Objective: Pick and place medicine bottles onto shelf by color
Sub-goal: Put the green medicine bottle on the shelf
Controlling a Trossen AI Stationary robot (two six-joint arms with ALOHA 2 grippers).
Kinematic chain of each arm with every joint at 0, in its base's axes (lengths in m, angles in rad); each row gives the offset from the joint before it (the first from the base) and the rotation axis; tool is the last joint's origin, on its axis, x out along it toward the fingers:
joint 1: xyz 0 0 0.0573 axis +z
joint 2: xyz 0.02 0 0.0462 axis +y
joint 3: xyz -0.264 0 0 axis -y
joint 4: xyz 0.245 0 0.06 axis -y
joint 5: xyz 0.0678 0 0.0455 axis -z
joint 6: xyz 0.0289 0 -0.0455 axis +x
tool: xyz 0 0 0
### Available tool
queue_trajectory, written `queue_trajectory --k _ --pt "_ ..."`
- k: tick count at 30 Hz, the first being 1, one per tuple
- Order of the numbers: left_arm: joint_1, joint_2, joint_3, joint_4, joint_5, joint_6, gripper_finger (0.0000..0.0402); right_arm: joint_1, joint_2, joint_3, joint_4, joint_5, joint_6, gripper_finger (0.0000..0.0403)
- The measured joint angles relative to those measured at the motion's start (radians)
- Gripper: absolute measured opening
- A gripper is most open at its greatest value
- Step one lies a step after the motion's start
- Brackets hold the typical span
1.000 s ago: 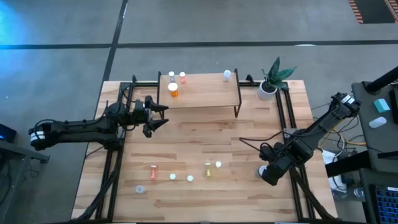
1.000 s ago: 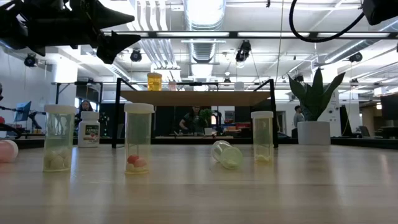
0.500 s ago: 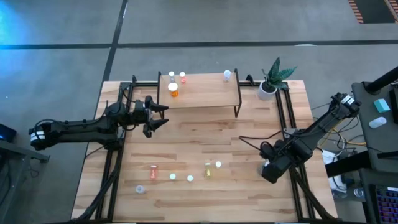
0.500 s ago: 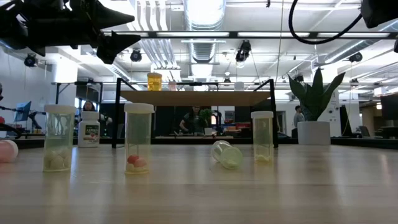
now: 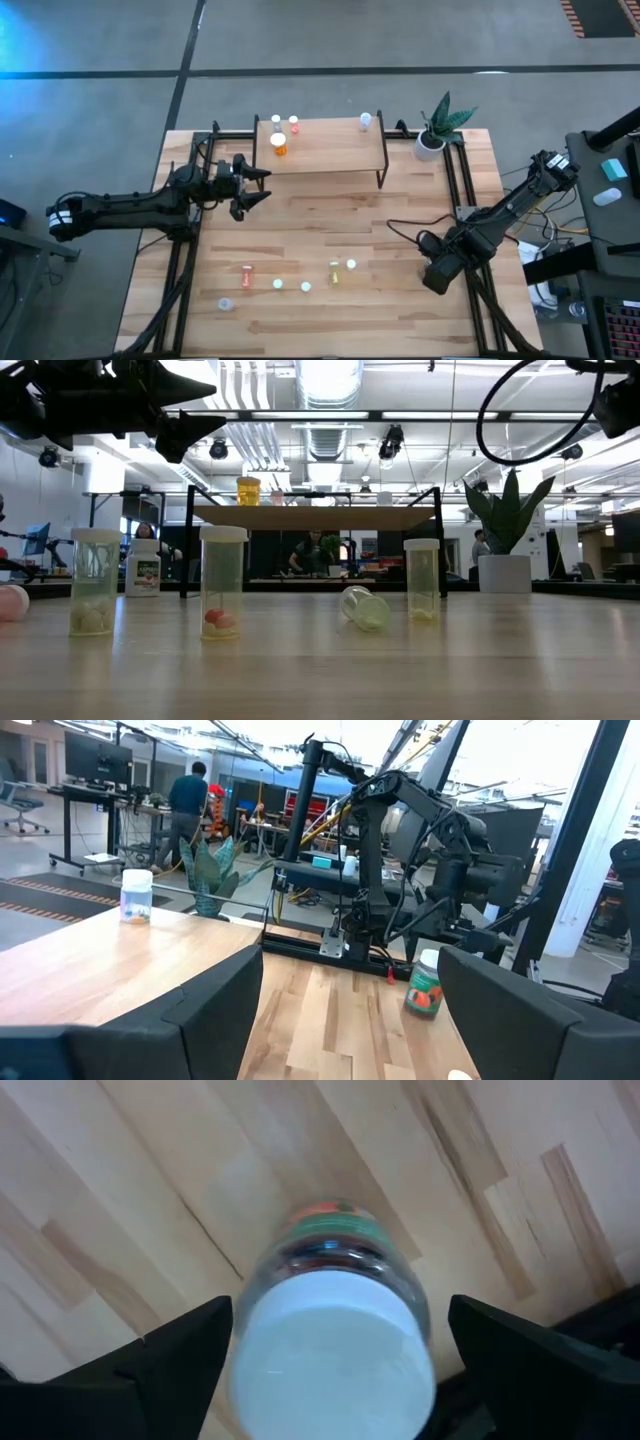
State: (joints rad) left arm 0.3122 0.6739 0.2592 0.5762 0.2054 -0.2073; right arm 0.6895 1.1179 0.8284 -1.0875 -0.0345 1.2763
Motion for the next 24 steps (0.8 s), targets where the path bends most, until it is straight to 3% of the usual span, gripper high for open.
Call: queue_trajectory --k 9,24 --pt "0.000 0.000 0.000 0.000 0.000 -0.018 0.0286 0.000 -0.004 -0.004 0.001 -0.026 -0.035 0.0273" --pt "0.000 0.000 0.000 0.011 0.000 -0.022 0.0286 -0.039 -0.005 0.066 0.000 0.021 -0.113 0.0284"
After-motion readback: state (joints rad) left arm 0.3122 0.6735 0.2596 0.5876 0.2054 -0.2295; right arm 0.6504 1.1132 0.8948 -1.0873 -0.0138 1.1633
